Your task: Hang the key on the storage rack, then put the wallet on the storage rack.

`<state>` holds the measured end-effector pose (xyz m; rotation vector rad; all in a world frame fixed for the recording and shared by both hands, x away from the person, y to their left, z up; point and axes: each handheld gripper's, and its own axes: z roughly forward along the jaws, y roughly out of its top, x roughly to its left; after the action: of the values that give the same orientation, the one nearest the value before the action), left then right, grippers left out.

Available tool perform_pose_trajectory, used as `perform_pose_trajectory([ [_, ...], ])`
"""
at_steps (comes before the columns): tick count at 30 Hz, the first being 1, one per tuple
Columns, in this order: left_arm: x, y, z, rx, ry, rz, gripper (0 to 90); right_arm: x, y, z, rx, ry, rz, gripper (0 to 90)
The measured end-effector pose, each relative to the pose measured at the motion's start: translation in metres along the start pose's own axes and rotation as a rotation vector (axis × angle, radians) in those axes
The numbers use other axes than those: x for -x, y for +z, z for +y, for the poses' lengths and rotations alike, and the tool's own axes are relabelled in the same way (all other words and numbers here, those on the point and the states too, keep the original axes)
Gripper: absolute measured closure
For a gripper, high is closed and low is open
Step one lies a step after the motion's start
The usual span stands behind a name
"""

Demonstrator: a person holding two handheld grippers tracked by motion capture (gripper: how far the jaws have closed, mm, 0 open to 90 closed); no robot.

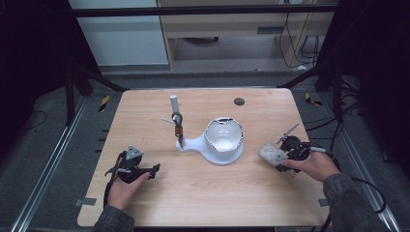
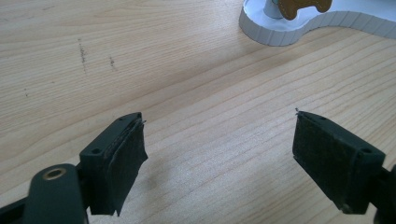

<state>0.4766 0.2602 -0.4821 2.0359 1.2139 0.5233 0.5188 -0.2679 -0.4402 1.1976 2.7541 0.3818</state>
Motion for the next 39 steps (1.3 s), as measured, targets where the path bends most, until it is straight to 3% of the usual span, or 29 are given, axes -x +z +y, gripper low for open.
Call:
perform_pose_trajectory([
  [8, -0.001, 0.002, -0.001, -0.002, 0.005, 0.011, 13.5, -0.006, -0.018, 0.008, 0.032, -0.036, -0.014, 30.6],
  [39, -0.002, 0.004, -0.002, -0.018, 0.0, 0.009, 13.2, -0.023, -0.072, 0.041, 0.121, -0.071, -0.038, 30.9],
])
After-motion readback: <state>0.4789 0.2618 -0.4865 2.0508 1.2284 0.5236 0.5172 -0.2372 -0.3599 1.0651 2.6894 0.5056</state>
